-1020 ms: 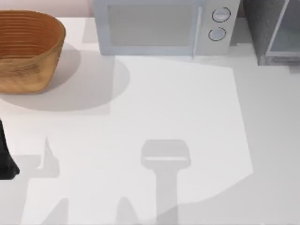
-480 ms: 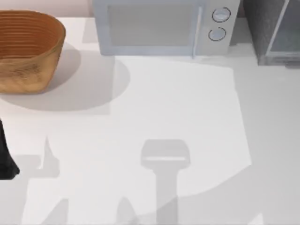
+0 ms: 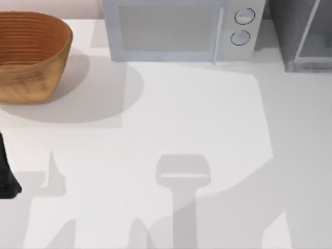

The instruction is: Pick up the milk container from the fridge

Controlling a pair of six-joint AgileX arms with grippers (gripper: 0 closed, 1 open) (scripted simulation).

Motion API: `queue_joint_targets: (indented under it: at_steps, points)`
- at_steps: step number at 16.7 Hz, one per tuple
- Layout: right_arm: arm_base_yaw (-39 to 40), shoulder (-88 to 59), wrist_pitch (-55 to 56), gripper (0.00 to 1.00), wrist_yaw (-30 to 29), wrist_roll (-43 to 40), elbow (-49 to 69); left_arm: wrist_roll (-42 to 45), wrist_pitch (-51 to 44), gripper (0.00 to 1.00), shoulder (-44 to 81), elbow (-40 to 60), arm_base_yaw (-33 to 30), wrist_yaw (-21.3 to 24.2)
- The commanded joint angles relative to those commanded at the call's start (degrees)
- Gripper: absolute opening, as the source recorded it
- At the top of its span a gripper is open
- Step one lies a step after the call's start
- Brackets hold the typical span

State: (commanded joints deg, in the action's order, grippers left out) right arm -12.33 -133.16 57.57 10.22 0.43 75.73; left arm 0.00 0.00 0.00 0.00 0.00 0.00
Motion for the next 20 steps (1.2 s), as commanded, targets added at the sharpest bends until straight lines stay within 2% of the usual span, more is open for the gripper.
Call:
queue_joint_targets:
  at_steps: [3, 16, 20]
  points:
    - [0.00, 0.00, 0.00, 1.00, 0.00, 0.00, 0.00, 0.00, 0.00, 1.00, 0.00, 0.00, 0.00, 0.00]
    - [0.00, 0.00, 0.00, 0.02, 0.00, 0.00, 0.00, 0.00, 0.00, 1.00, 0.00, 0.00, 0.00, 0.00]
    - [0.00, 0.00, 0.00, 0.00, 0.00, 0.00, 0.00, 0.00, 0.00, 1.00, 0.00, 0.00, 0.00, 0.00]
